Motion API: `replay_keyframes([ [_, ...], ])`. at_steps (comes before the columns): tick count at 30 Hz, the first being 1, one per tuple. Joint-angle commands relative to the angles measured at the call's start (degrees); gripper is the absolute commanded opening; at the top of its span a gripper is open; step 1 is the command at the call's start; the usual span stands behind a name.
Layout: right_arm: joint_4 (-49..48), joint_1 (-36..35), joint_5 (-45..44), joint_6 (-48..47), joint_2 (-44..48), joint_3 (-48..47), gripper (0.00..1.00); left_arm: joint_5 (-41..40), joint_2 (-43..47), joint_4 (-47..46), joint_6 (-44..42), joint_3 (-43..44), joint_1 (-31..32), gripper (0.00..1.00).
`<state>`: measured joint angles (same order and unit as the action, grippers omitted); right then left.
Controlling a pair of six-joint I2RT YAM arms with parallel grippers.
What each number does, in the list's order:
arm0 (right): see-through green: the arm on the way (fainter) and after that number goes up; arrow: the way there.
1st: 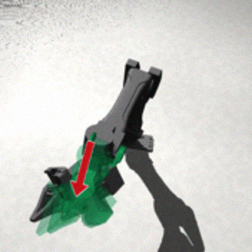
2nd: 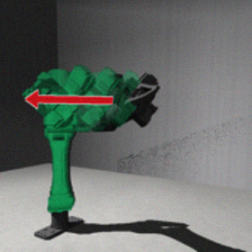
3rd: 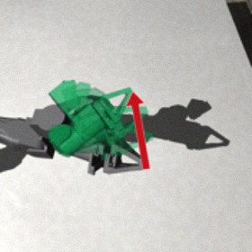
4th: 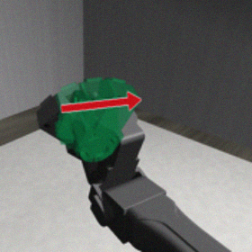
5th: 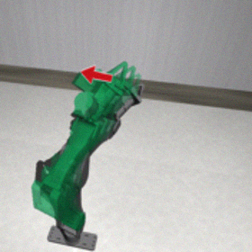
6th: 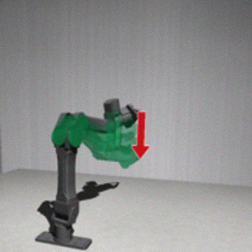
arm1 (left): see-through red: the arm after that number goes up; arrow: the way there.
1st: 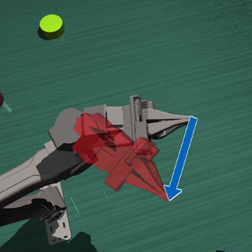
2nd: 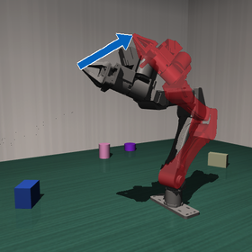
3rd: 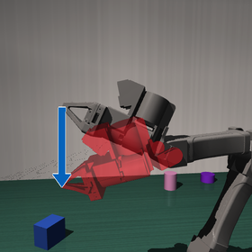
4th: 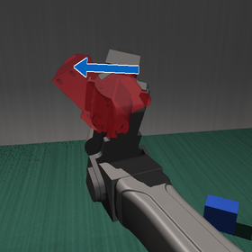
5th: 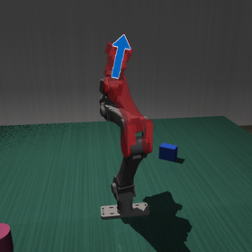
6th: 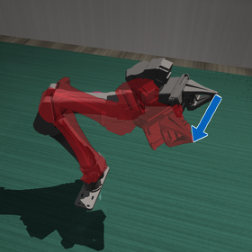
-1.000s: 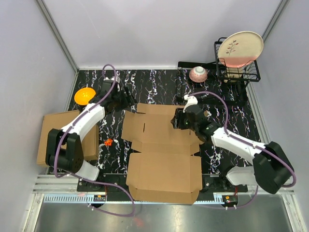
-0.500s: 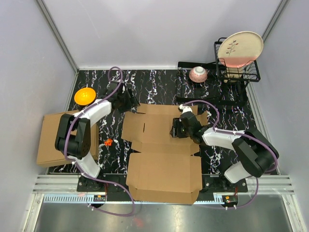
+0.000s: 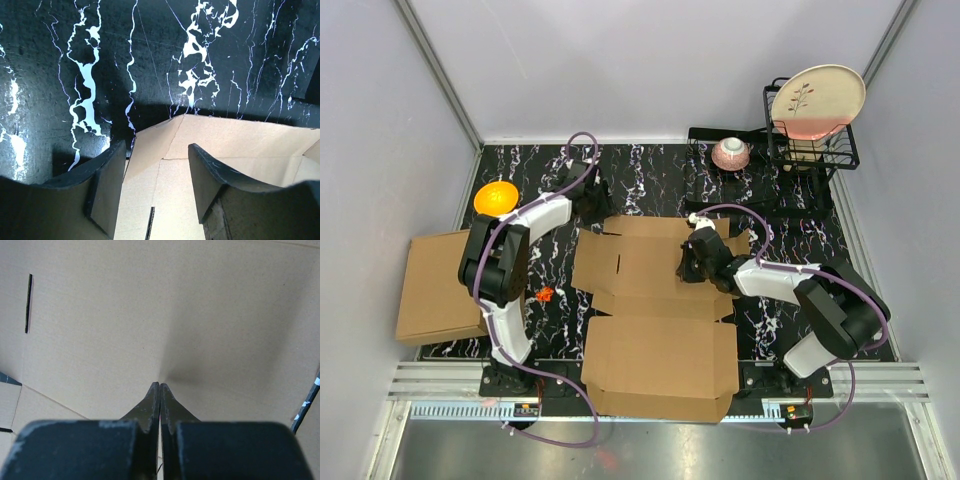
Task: Fold the paper box
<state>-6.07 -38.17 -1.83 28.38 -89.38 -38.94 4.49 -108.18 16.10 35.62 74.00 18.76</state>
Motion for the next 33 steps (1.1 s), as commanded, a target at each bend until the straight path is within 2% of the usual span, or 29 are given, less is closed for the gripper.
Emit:
replay_keyframes([
  [1, 0.4, -0.1, 0.5, 0.7, 0.2, -1.2, 0.0, -3.1, -1.2, 0.6, -1.7, 2.0, 0.6, 0.54],
  [7, 0.4, 0.0, 1.0, 0.7, 0.2, -1.4, 0.0, -4.3, -1.1, -0.5, -1.3, -0.2, 0.7, 0.48],
  [8, 0.4, -0.1, 1.1, 0.7, 0.1, -1.4, 0.0, -4.3, -0.9, -1.1, -1.5, -0.5, 0.7, 0.4],
  [12, 0.4, 0.0, 1.0, 0.7, 0.0, -1.5, 0.0, -6.2, 1.6, -3.7, -2.0, -2.8, 1.8, 0.22],
  [17, 0.4, -0.1, 1.1, 0.5, 0.0, -1.7, 0.0, -8.4, 3.5, -5.5, -3.4, -4.6, 4.3, 0.13],
  [21, 0.6, 0.0, 1.0, 0.5, 0.4, -1.6, 0.0, -8.7, 4.9, -8.4, -3.2, -7.5, 5.4, 0.01],
  [27, 0.5, 0.0, 0.6, 0.9, 0.6, -1.1, 0.0, -12.6, 10.4, -15.0, -4.1, -13.1, 7.7, 0.0],
  [33, 0.5, 0.0, 0.5, 1.1, 0.2, -1.3, 0.0, -20.0, 12.5, -18.6, -9.9, -15.5, 13.4, 0.0],
])
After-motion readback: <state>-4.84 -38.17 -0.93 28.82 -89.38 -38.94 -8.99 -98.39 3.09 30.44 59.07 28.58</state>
